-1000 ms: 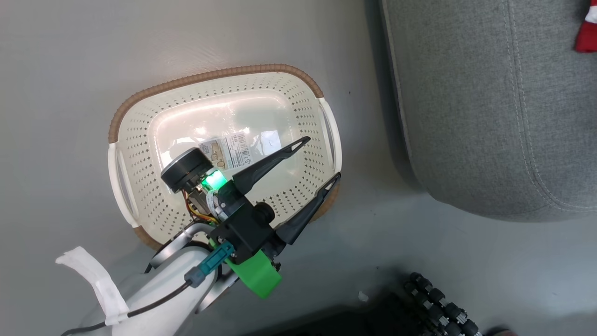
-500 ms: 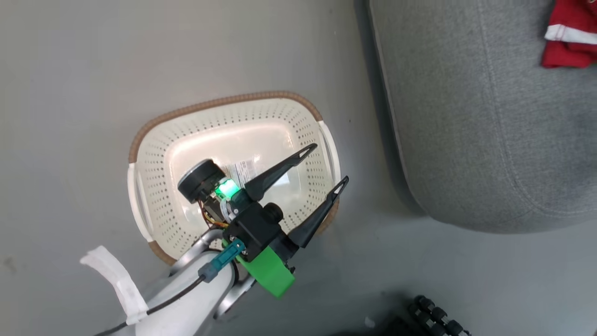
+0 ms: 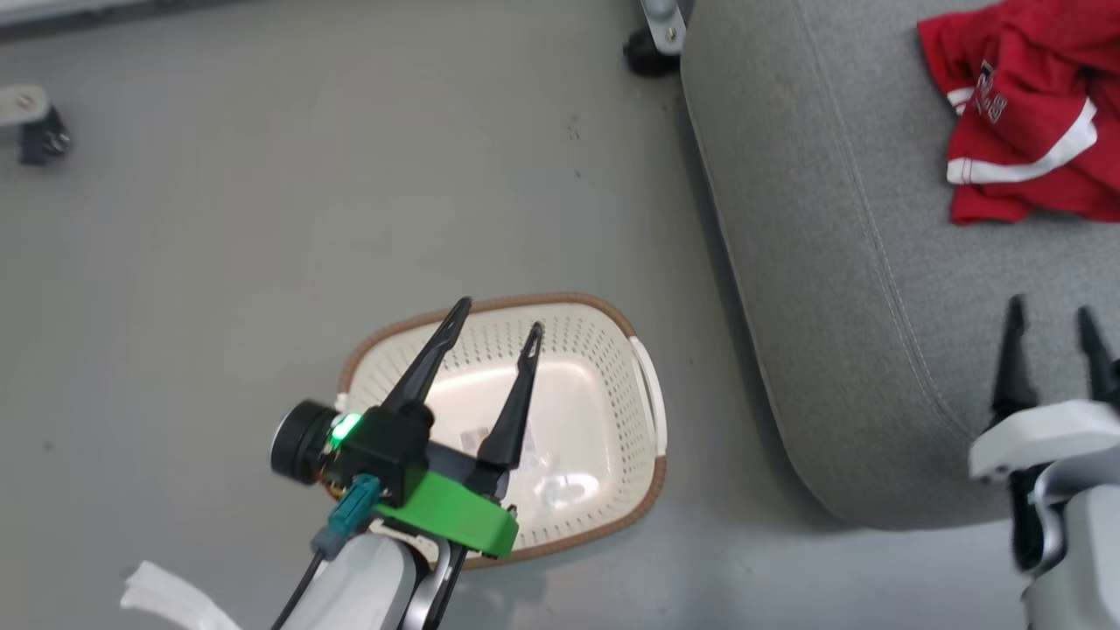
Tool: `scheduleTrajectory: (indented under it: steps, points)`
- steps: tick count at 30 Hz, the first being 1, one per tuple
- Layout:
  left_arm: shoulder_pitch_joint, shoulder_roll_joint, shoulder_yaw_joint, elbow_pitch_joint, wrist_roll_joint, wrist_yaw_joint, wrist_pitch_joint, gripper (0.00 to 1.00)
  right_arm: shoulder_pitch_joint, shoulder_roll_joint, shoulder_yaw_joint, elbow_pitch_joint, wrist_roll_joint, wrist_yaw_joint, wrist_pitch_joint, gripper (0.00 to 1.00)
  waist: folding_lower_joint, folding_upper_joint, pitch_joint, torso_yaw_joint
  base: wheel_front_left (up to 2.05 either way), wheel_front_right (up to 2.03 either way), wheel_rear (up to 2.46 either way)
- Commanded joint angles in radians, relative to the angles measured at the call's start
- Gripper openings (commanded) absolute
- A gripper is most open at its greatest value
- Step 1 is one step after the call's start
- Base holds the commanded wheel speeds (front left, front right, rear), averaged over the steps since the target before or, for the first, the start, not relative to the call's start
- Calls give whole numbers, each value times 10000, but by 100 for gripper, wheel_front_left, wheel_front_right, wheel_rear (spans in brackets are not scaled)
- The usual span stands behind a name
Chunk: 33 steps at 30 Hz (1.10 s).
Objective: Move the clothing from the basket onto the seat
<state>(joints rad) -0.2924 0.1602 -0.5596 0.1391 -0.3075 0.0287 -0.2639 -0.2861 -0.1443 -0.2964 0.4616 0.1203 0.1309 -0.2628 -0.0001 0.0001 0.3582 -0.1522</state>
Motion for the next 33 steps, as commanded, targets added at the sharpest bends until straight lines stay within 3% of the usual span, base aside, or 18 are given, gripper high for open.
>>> scheduleTrajectory:
  steps: [1,8,15,25,33]
  points:
    - [426,-157,253,61,-42,64,-4,100,419,26,218,-69,103,-5,-29,100,1,-1,-1802,1095,0,0,0]
    - [1919,-689,1911,264,256,205,-5,100,1517,458,1432,-9,443,-3,-29,100,1,-1,-3272,1995,0,0,0]
    - [2805,-881,3022,217,645,93,-5,100,1841,722,2389,-501,787,-3,-27,100,1,-1,-3812,2446,0,0,0]
    - [3527,-1065,4218,-1059,976,-258,-4,100,2420,876,3057,-2441,776,-3,-29,100,1,-1,-4154,2442,0,0,0]
    - [4209,-1093,4202,-1524,1606,-556,-6,100,3670,927,3047,-3576,602,-3,-29,100,1,-1,-4575,2243,0,0,0]
